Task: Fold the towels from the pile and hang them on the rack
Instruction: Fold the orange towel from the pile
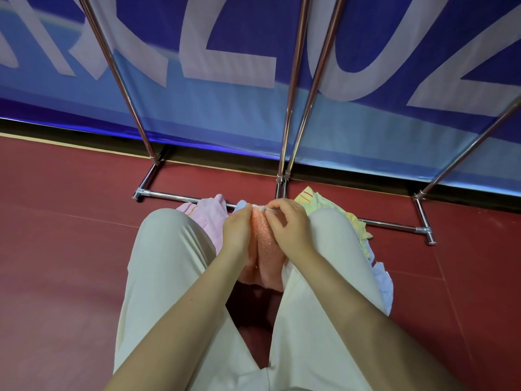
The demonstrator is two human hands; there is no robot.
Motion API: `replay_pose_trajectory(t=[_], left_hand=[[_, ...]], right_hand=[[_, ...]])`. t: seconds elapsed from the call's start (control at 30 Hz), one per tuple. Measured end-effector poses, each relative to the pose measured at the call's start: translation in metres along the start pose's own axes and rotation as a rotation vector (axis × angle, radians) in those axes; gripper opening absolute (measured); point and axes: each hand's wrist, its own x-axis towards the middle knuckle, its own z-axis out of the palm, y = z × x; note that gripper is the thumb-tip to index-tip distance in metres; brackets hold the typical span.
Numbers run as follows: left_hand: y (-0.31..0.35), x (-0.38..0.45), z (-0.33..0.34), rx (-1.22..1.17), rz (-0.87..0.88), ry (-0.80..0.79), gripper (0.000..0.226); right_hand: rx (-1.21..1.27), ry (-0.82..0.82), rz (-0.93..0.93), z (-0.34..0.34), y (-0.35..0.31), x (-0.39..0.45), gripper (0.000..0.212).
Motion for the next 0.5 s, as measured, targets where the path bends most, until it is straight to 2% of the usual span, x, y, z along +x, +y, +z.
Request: replay_pose_trajectory(t=[0.07,0.1,0.17,0.37,0.5], left_hand=[[-0.009,0.010,-0.001,0.027,-0.007,0.029,0.063],[-0.011,0.011,0.000,0.014,-0.012,0.038,0.056],[-0.004,0.004,0.001,-0.011,-0.022,0.017,0.020],[-0.001,-0.016,0.013,-0.010,-0.019,-0.207,0.023],[-0.005,-0.017,0.016,0.021,0.002,-0.290,0.025]], right_hand=[[0.006,-0.021,0.040,-0.003,0.001,-0.001,0.011],[0.020,-0.018,0.056,-0.005,0.002,-0.002,0.009],[0.066,-0.021,0.104,-0.007,0.004,-0.002,0.006],[0.034,-0.083,0.166,-0.008,0.009,-0.002,0.005],[0.042,-0.017,0.156,-0.009,0.011,-0.001,0.009]])
